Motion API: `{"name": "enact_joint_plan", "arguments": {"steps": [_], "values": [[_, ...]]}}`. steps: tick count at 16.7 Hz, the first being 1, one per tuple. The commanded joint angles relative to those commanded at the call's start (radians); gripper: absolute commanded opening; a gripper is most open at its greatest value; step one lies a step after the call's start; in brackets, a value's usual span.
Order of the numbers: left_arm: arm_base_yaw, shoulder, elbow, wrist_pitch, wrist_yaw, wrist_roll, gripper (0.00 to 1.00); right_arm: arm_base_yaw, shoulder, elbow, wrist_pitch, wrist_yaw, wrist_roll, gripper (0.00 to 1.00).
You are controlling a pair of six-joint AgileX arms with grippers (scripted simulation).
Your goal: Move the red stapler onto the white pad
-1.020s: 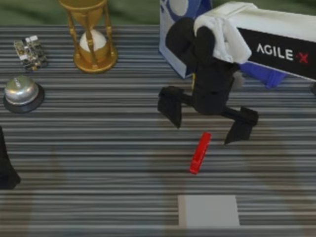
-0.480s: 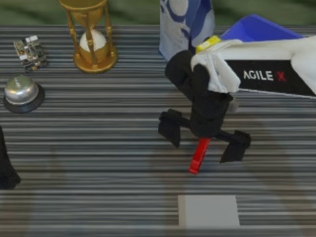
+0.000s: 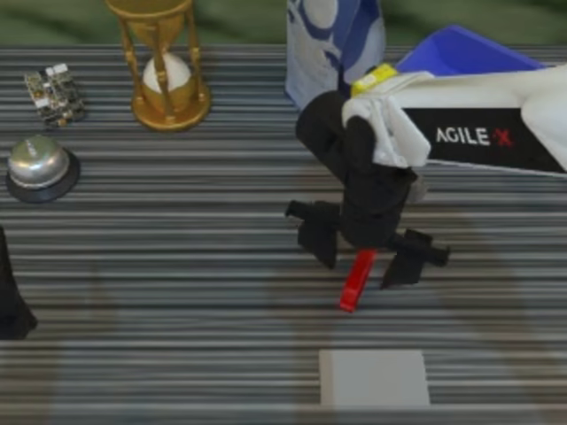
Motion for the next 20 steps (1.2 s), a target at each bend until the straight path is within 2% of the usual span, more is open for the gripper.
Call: {"name": "enact_joint_plan", "arguments": {"steps": [6,16,20], "values": [[0.0,0.0,0.0,0.0,0.0,0.0,1.0,0.0,0.0,0.0,0.0,0.0,0.0,0.02],[0.0,0.0,0.0,0.0,0.0,0.0,1.0,-0.003,-0.002,0.003,-0.003,0.0,0.001,0.0],[0.0,0.0,0.0,0.0,0.0,0.0,1.0,-0.004,-0.032,0.082,-0.112,0.0,0.008,0.0]]}}
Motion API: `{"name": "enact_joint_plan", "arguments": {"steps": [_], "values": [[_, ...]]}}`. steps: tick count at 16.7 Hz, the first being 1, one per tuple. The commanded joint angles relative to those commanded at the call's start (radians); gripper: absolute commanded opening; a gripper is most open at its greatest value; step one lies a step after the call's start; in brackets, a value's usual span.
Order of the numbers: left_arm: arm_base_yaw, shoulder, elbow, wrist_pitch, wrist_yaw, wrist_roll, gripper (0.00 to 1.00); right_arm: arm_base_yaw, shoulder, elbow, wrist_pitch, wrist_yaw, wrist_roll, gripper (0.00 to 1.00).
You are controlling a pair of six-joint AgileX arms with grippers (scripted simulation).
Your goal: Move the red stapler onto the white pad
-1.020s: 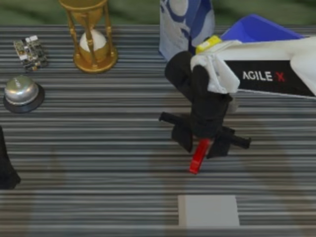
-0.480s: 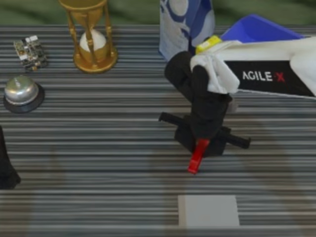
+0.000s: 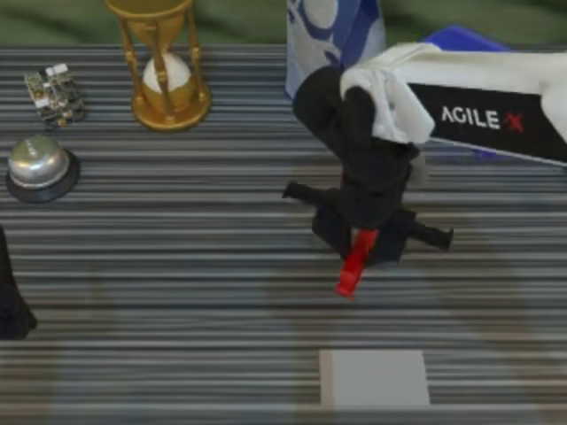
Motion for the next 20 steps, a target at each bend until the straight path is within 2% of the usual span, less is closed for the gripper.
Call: {"name": "enact_joint_plan", "arguments": {"steps": [6,13,16,20], "values": [[0.0,0.0,0.0,0.0,0.0,0.0,1.0,0.009,-0.072,0.144,-0.22,-0.001,-0.01,0.0],[0.0,0.0,0.0,0.0,0.0,0.0,1.0,0.009,-0.077,0.144,-0.225,-0.001,-0.039,0.0],[0.0,0.0,0.0,0.0,0.0,0.0,1.0,0.024,-0.099,0.123,-0.224,-0.002,-0.16,0.0],[0.0,0.0,0.0,0.0,0.0,0.0,1.0,0.052,-0.149,0.063,-0.221,-0.003,-0.447,0.0]]}}
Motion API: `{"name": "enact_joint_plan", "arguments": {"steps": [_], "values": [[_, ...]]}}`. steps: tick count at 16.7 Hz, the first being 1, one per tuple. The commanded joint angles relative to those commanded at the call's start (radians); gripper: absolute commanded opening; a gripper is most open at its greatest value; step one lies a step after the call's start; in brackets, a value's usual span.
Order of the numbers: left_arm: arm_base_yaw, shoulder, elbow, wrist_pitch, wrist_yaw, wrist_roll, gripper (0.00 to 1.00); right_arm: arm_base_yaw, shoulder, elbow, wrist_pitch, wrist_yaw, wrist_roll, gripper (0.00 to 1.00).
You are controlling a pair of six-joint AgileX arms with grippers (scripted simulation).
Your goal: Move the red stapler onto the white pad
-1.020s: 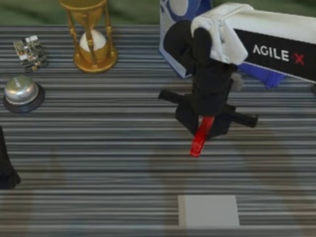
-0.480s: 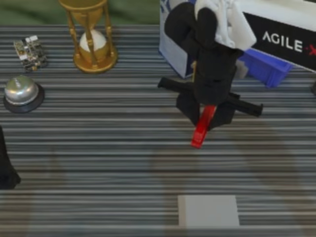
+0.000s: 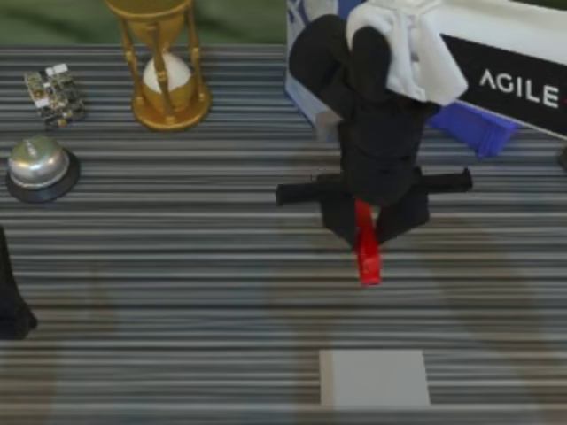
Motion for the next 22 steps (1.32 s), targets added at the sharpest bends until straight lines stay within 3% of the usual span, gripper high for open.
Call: {"name": "enact_joint_plan", "arguments": {"steps": [10,13,17,22], "values": [[0.0,0.0,0.0,0.0,0.0,0.0,1.0,0.092,-0.175,-0.241,0.008,-0.007,-0.968,0.0],[0.0,0.0,0.0,0.0,0.0,0.0,1.0,0.113,-0.235,-0.3,0.024,-0.008,-1.195,0.0],[0.0,0.0,0.0,0.0,0.0,0.0,1.0,0.129,-0.291,-0.346,0.042,-0.008,-1.351,0.0],[0.0,0.0,0.0,0.0,0.0,0.0,1.0,0.13,-0.298,-0.351,0.045,-0.008,-1.366,0.0]]}}
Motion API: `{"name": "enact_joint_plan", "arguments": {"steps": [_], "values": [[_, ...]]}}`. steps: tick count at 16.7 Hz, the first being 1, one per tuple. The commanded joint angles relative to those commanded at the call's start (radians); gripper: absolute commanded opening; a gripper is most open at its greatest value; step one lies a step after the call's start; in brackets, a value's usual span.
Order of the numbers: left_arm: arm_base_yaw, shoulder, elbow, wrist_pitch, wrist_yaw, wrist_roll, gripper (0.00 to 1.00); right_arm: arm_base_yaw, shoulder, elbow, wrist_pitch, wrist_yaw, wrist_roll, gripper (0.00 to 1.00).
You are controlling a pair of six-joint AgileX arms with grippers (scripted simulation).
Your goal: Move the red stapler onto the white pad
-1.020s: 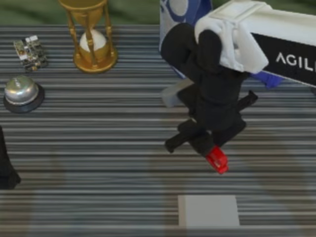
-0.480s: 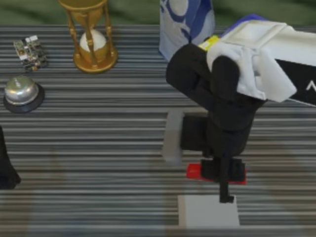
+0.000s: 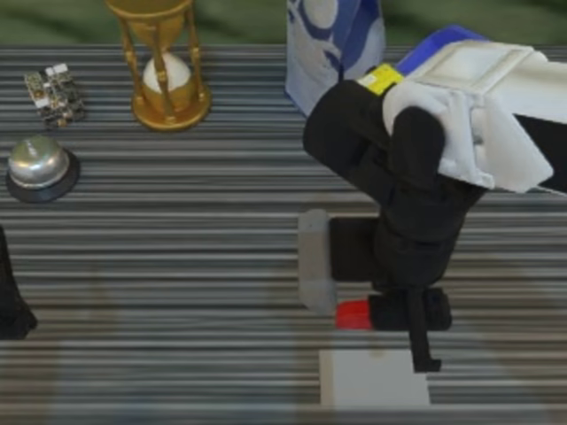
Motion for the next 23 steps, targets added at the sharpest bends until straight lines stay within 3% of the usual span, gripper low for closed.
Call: {"name": "enact_joint_plan", "arguments": {"steps": [4,12,17,23], "values": [[0.0,0.0,0.0,0.0,0.0,0.0,1.0,-0.007,0.015,-0.026,0.038,0.0,0.007,0.0],[0.0,0.0,0.0,0.0,0.0,0.0,1.0,0.008,0.119,-0.238,0.361,0.0,0.012,0.0],[0.0,0.0,0.0,0.0,0.0,0.0,1.0,0.01,0.128,-0.253,0.381,0.0,0.012,0.0],[0.0,0.0,0.0,0.0,0.0,0.0,1.0,0.01,0.128,-0.253,0.381,0.0,0.012,0.45]]}}
